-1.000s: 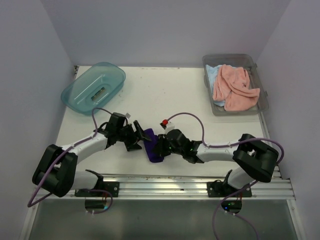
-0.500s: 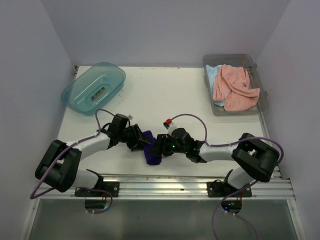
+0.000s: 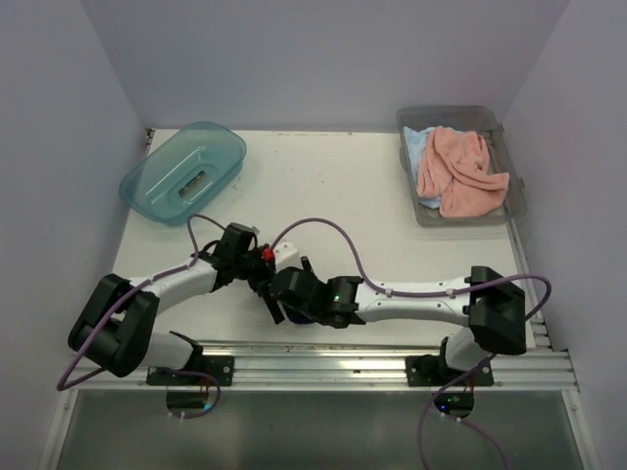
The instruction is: Roll the towels
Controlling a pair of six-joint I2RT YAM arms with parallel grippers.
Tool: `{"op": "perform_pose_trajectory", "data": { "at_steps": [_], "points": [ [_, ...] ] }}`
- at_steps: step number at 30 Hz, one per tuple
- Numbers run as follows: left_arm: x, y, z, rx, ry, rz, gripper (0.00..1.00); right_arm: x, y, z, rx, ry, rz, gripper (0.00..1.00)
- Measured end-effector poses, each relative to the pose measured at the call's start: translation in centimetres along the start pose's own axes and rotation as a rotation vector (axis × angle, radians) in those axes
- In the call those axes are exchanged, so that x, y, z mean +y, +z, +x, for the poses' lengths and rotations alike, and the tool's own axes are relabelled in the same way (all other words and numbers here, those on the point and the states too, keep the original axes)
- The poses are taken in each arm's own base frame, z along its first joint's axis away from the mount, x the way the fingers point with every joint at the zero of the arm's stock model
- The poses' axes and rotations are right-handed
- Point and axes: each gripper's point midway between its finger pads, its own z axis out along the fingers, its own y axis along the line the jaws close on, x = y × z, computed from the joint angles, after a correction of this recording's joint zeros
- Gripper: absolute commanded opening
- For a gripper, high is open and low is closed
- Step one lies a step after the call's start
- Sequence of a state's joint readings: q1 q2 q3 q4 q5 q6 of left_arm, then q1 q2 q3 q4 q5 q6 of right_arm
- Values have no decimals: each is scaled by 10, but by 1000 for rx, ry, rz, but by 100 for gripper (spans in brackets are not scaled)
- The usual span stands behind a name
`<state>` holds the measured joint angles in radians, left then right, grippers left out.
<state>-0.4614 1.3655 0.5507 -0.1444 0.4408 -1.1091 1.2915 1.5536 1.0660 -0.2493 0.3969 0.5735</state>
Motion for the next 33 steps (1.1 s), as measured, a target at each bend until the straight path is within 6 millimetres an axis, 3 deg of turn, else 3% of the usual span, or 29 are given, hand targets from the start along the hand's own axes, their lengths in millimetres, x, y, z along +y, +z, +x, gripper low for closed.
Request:
{"op": "perform_pose_trajectory", "data": {
  "at_steps": [4, 7, 10, 11, 13, 16, 20, 25, 33],
  "points": [
    [1, 0, 0, -2, -8, -9, 45, -4, 14, 24, 68, -146, 118, 78],
    [1, 0, 0, -3, -9, -13, 45, -20, 27, 45, 127, -227, 210, 74],
    [1, -1, 0, -4, -10, -18, 46, -34, 32, 59, 170, -274, 270, 61],
    [2, -1, 0, -5, -11, -21, 46, -37, 32, 60, 174, -281, 282, 51],
    [1, -1, 0, -6, -12, -23, 47, -38, 32, 60, 172, -285, 287, 39],
    [2, -1, -1, -11, -12, -29, 59, -38, 35, 60, 164, -271, 273, 26],
    [5, -3, 0, -12, -16, -43, 77, -46, 32, 60, 146, -179, 204, 21],
    [-1, -6, -1, -21, -5, -20, 80, -66, 28, 57, 109, 6, 90, 21],
    [-9, -4, 0, -5, 9, 22, 80, -63, 27, 56, 64, 219, -110, 20]
  ]
}}
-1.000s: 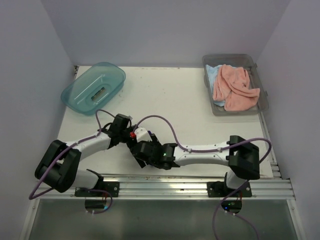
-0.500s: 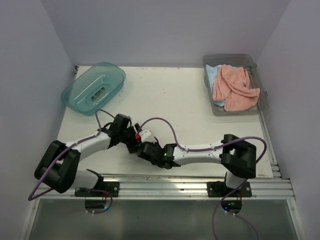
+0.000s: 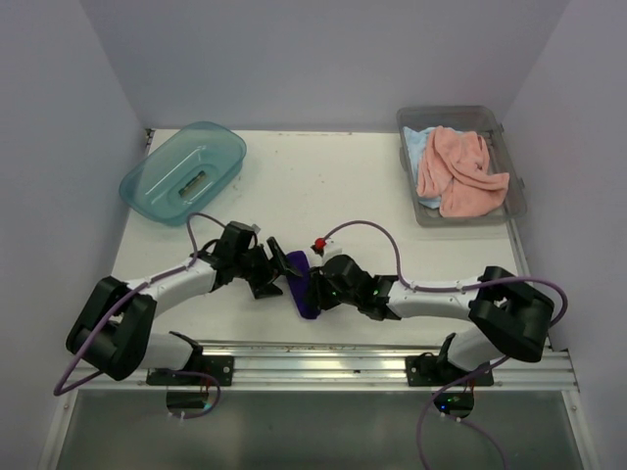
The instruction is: Roll the towels
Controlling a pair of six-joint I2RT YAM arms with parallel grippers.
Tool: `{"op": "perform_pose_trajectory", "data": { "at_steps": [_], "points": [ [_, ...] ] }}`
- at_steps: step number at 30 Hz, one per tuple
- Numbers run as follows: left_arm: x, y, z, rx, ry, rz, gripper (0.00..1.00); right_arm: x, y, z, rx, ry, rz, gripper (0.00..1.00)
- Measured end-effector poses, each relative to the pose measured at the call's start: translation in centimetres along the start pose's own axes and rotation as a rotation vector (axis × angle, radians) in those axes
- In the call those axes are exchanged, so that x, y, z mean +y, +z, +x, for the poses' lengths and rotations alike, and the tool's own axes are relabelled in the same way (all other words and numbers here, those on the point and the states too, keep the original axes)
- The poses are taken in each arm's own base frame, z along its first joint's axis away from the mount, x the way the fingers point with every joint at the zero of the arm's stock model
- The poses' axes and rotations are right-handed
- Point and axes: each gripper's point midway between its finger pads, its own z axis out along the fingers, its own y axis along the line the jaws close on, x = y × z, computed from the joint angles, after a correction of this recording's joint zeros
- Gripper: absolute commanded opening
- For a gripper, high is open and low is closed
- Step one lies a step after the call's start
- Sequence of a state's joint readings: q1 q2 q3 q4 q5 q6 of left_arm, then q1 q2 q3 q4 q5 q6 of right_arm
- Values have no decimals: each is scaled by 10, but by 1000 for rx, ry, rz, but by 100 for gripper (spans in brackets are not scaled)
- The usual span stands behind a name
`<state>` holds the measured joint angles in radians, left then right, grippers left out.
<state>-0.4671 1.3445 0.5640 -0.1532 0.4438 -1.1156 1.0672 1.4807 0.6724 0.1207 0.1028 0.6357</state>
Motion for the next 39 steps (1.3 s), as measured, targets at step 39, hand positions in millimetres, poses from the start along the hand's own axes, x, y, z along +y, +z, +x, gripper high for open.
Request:
{"op": "perform_pose_trajectory", "data": {
  "at_steps": [39],
  "points": [
    [0, 31, 17, 103, -12, 51, 50, 15, 9, -1, -20, 365, -278, 33]
  ]
}}
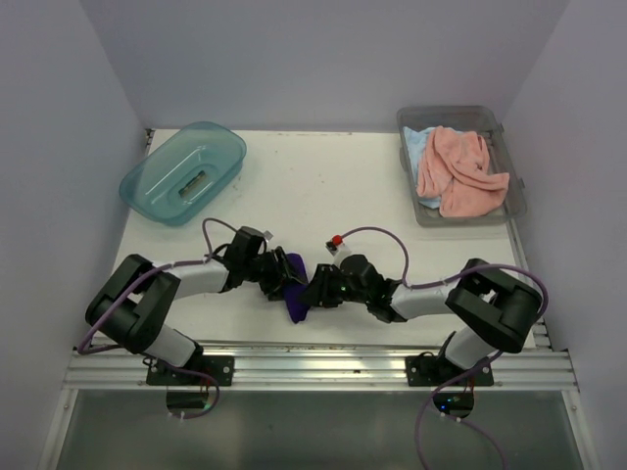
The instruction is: Roll the towels
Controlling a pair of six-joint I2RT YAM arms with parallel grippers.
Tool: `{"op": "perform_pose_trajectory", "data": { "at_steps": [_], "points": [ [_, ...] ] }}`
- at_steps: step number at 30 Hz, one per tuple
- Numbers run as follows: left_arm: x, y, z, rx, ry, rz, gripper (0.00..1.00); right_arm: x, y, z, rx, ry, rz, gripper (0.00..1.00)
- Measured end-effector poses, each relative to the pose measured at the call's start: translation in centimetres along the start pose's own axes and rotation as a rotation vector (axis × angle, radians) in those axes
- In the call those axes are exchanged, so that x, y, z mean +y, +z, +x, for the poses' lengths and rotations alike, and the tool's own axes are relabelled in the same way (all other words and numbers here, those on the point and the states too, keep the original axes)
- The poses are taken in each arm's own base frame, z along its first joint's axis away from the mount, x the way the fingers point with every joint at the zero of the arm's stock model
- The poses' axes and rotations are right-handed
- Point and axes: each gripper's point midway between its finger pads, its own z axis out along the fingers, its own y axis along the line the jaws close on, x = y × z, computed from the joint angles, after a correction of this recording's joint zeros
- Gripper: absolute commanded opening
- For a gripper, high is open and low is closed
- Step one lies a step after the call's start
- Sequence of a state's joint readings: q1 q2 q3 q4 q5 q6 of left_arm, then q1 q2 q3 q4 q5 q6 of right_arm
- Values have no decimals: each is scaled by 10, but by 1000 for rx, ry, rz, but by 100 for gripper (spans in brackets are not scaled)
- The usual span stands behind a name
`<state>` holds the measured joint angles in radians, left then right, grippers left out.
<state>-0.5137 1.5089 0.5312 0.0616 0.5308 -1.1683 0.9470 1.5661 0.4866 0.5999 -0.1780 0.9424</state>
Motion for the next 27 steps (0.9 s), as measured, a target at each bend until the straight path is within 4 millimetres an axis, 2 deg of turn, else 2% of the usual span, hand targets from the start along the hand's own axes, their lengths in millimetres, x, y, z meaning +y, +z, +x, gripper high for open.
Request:
{"op": "perform_pose_trajectory", "data": {
  "at_steps": [2, 3, 6, 9, 12, 17, 19, 23, 27],
  "points": [
    [0, 0, 0, 0, -1, -1, 40, 0, 0, 0, 3, -1, 1, 52],
    [0, 0, 0, -1, 0, -3, 33, -1, 0, 1, 5, -1, 5, 65],
    [-1, -2, 0, -8, 0, -12, 24, -4, -3, 2, 17, -13, 26, 79],
    [-7, -8, -2, -18, 7, -26, 15, 0, -12, -3, 25, -48, 61, 81],
    [-20, -16, -12, -46, 24, -22, 9, 20, -34, -26, -26, -116, 63, 86],
    [-49, -39, -38, -118, 46, 6, 6, 68, -93, -76, -201, -219, 29, 89],
    [-65, -55, -54, -158, 53, 22, 6, 74, -119, -94, -281, -238, 51, 90],
    [-101, -101, -103, -294, 71, 60, 6, 61, -155, -107, -365, -249, 153, 90],
    [-139, -162, -159, -475, 108, 101, 5, 35, -168, -101, -355, -248, 271, 90]
  ]
}}
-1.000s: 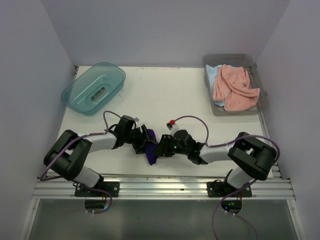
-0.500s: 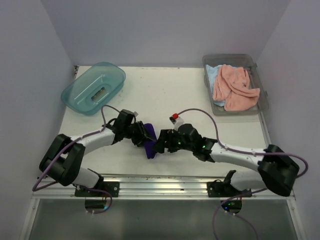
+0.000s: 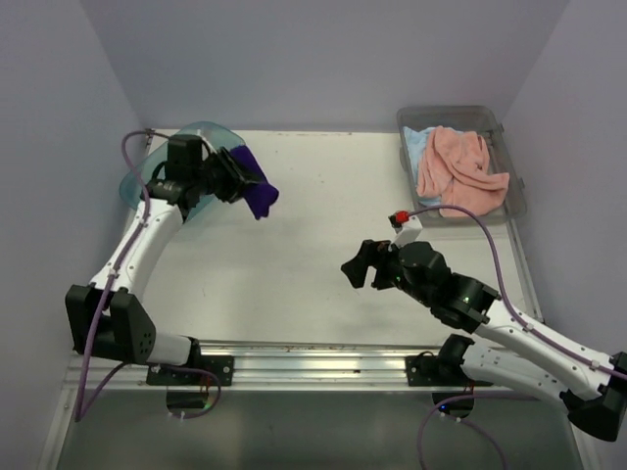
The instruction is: Roll the towels
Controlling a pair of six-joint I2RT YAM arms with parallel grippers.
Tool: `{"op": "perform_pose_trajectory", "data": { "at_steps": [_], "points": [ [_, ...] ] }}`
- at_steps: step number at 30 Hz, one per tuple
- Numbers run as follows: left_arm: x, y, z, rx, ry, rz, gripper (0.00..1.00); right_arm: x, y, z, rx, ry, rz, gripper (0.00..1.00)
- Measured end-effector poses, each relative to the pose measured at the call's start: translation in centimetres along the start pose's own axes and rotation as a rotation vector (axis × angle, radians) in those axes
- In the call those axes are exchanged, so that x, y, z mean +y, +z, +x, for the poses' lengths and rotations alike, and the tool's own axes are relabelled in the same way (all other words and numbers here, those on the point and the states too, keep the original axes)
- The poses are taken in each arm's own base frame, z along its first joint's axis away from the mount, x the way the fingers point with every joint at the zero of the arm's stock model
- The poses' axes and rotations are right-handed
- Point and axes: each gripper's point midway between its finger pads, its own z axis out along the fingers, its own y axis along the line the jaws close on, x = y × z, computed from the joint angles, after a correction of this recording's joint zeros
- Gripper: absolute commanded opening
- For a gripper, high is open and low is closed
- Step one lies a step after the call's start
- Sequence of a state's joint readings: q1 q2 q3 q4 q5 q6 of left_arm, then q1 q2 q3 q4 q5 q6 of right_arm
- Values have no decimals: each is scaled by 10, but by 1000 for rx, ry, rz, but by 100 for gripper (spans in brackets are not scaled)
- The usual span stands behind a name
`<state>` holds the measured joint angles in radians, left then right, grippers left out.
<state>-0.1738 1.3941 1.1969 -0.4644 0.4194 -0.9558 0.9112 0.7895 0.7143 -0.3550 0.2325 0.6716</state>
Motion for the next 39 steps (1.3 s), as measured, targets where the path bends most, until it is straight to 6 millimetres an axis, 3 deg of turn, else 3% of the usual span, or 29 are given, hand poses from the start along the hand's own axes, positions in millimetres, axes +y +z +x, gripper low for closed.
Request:
{"op": "perform_pose_trajectory", "data": {
  "at_steps": [4, 7, 11, 16, 22, 32, 39],
  "points": [
    [-17, -16, -72, -144, 11, 29, 4, -19, -2, 12, 41, -22, 83, 90],
    [-2, -13, -109, -193, -27, 12, 4, -26, -2, 18, 66, -32, 115, 90],
    [34, 9, -151, -205, -93, -34, 4, -30, 2, 20, 87, -43, 149, 91],
    [63, 52, -196, -187, -116, -27, 4, -31, 10, 24, 114, -53, 173, 91],
    [89, 99, -229, -181, -127, 14, 4, -36, 20, 34, 156, -66, 206, 91],
    [128, 153, -270, -204, -165, 91, 5, -37, 37, 44, 220, -85, 246, 91],
    [156, 174, -270, -183, -204, 79, 6, -32, 42, 42, 230, -88, 243, 91]
  ]
}}
